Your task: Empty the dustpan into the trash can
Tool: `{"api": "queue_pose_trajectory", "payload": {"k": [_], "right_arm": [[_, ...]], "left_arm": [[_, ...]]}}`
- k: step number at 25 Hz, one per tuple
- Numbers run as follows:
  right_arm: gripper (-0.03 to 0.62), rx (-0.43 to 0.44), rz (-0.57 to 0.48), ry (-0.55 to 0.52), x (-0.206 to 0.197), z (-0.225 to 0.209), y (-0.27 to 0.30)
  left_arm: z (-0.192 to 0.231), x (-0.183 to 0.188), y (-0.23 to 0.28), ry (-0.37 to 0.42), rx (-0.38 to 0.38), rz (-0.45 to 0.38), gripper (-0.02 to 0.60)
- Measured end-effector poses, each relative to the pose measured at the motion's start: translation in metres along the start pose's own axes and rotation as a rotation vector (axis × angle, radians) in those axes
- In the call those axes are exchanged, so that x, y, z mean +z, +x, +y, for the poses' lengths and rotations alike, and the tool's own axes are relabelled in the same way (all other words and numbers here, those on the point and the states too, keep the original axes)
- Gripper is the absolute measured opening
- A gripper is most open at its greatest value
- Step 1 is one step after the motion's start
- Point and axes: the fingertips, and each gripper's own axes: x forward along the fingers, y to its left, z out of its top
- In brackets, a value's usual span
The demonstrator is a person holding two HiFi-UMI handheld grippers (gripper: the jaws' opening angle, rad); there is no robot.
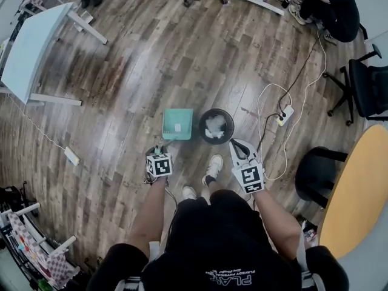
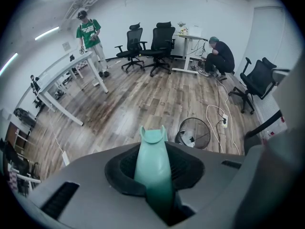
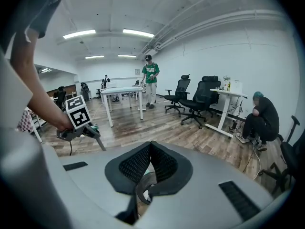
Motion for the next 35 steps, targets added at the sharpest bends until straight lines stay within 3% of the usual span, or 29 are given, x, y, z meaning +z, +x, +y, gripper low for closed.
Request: {"api": "queue_pose_trajectory", "payload": {"k": [16,23,30,35], "right_arm": [[0.023,0.03,0.025,0.014,-0.016,0.007,0.001],[0.023,0.058,-0.002,0.006,-0.009,0.024,0.002],[0.023,0.053,-0.04,-0.021,0.006,0.042,-0.007],[0.023,0.026,-0.072,-0.023,0.021,0.056,-0.02]], "left_arm": [[-0.001,0.002,0.024,-0.009,0.014,0.021,0.105],[0.013,0.018,-0.006,-0.049,0.014,-0.143,0.201],[0.013,0.038,-0.07,-0.058,0.011,-0.317,0.201],[-0.004,0.049,-0.12,-0.029,-0.058,-0.421,0.201]]}}
